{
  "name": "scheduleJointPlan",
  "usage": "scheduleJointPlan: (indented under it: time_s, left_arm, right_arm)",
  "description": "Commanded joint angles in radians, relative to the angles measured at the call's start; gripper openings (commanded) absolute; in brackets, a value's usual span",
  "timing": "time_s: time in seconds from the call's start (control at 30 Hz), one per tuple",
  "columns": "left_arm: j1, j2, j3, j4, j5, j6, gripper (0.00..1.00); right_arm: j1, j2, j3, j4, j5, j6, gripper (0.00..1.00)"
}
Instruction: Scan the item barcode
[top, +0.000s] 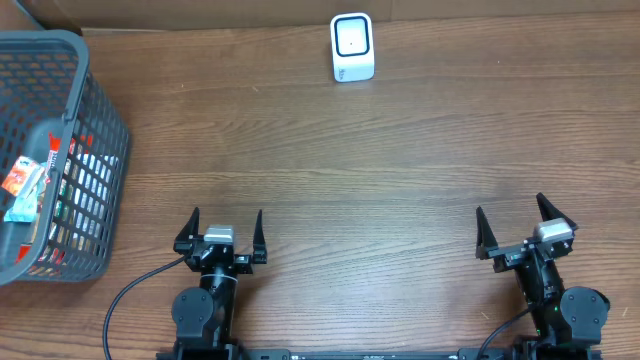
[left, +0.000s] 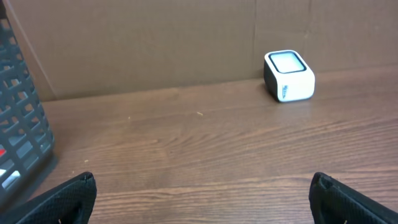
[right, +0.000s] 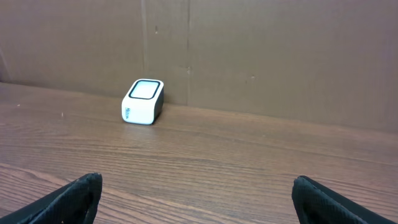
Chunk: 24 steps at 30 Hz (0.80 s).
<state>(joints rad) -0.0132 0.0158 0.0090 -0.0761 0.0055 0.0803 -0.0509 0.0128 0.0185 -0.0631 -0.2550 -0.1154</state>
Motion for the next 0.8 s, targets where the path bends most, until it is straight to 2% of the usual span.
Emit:
scheduleJointPlan:
  time_s: [0.0, 0.17, 0.27, 0.37, 0.47, 0.57, 0.77]
  left_arm:
    - [-0.007, -0.010, -0.004, -0.001, -0.012, -0.006, 1.00]
    - [-0.007, -0.010, -0.004, 0.044, -0.013, -0.006, 1.00]
    - [-0.006, -0.010, -0.002, 0.087, -0.016, -0.006, 1.00]
    - [-0.006, -0.008, 0.044, 0.069, -0.017, -0.006, 1.00]
    - [-0.006, 0.030, 0.157, -0.011, -0.055, -0.006, 1.00]
    - [-0.006, 0.145, 0.319, -0.094, -0.111, -0.006, 1.00]
    - [-0.006, 0.438, 0.669, -0.262, -0.113, -0.018, 1.00]
  right_arm:
    - [0.005, -0.010, -0.010, 0.006, -0.001, 0.003, 1.00]
    - [0.005, -0.010, -0.010, 0.007, -0.002, 0.019, 1.00]
    - [0.005, -0.010, -0.010, 0.006, -0.005, 0.085, 1.00]
    - [0.005, -0.010, -0.010, 0.006, -0.014, 0.125, 1.00]
    - [0.005, -0.010, -0.010, 0.007, -0.017, 0.124, 1.00]
    - [0.005, -0.010, -0.009, 0.006, -0.032, 0.124, 1.00]
    - [0.005, -0.010, -0.005, 0.006, -0.039, 0.124, 1.00]
